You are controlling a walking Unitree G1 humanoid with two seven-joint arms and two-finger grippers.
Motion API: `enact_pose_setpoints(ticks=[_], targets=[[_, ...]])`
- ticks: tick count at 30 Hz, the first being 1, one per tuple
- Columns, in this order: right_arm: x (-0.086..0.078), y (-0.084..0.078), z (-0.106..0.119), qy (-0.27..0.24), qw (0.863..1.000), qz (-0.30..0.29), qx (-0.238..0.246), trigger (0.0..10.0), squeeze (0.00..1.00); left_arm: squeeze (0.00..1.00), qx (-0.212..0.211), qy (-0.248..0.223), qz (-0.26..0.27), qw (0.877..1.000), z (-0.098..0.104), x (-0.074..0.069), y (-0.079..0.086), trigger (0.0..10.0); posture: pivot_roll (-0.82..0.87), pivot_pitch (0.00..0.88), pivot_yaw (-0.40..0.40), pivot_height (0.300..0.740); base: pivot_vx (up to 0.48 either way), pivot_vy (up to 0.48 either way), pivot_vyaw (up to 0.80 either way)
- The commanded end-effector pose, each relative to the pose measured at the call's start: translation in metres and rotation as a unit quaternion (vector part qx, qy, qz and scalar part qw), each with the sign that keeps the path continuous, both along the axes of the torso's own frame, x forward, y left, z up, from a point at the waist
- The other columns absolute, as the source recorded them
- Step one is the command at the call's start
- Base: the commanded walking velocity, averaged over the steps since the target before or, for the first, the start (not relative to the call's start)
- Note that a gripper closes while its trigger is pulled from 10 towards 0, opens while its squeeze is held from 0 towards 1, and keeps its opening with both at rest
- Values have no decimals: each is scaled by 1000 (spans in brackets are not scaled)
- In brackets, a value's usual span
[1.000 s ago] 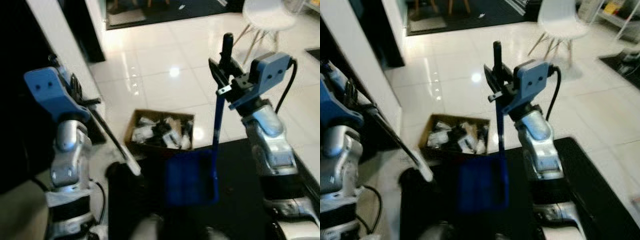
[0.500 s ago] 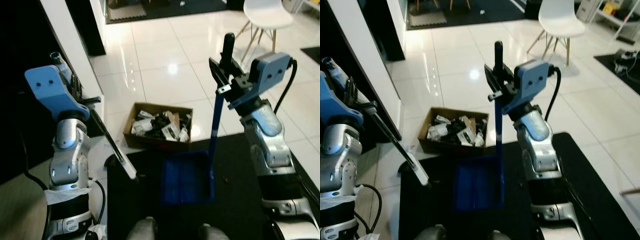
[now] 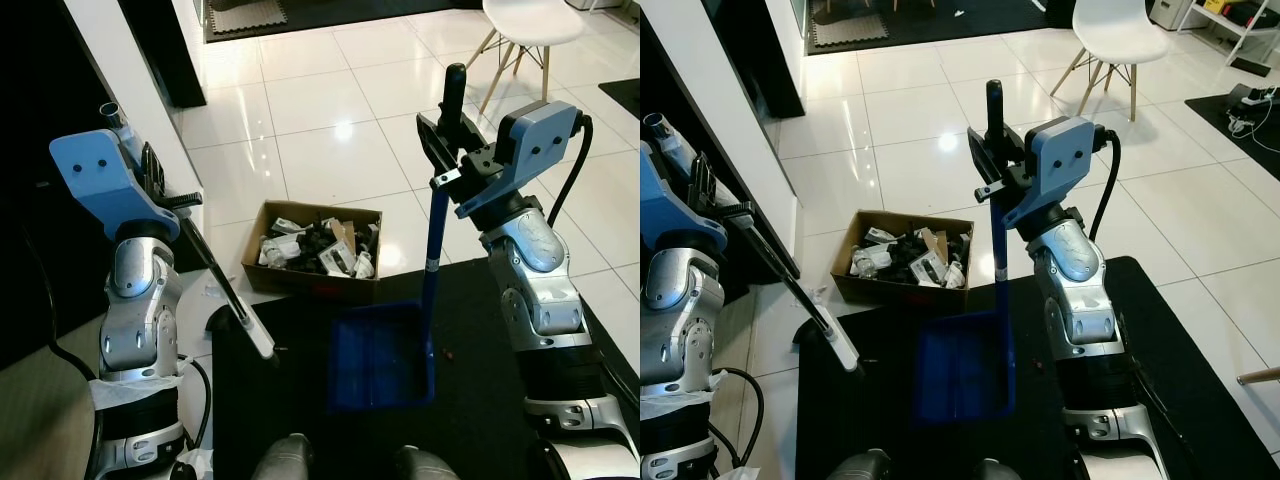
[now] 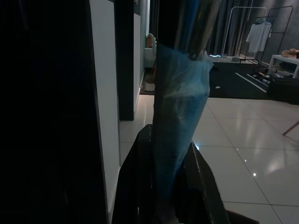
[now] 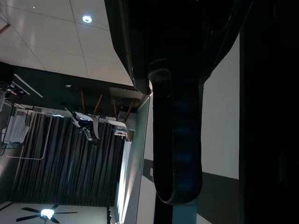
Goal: Sweep floor
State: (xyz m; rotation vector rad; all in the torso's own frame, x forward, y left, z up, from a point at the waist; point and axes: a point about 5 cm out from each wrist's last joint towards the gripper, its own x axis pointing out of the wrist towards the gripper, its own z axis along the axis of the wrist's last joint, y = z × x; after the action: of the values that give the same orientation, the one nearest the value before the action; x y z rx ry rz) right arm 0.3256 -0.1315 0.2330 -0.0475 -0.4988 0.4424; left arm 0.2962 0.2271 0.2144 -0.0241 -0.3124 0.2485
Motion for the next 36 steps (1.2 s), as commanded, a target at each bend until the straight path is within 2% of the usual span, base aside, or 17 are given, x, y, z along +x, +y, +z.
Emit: enact_pose_setpoints(ticks=[1, 23, 36], targets=[[-2, 2, 6, -12, 1000, 5, -3, 10000, 0, 0, 14, -20, 2, 1000, 9, -2, 1, 10000, 47, 20, 33, 740, 0, 0, 0], [-1, 2, 2, -3, 1000, 6, 4, 10000, 0, 0, 20, -13, -9, 1000, 6, 0, -4, 10000, 48, 21, 32, 740, 0, 0, 0], [-1, 1, 3, -5, 1000, 6, 3, 10000, 0, 0, 21, -14, -10, 1000, 7, 0, -5, 10000, 43, 18, 34, 740, 0, -469, 0]])
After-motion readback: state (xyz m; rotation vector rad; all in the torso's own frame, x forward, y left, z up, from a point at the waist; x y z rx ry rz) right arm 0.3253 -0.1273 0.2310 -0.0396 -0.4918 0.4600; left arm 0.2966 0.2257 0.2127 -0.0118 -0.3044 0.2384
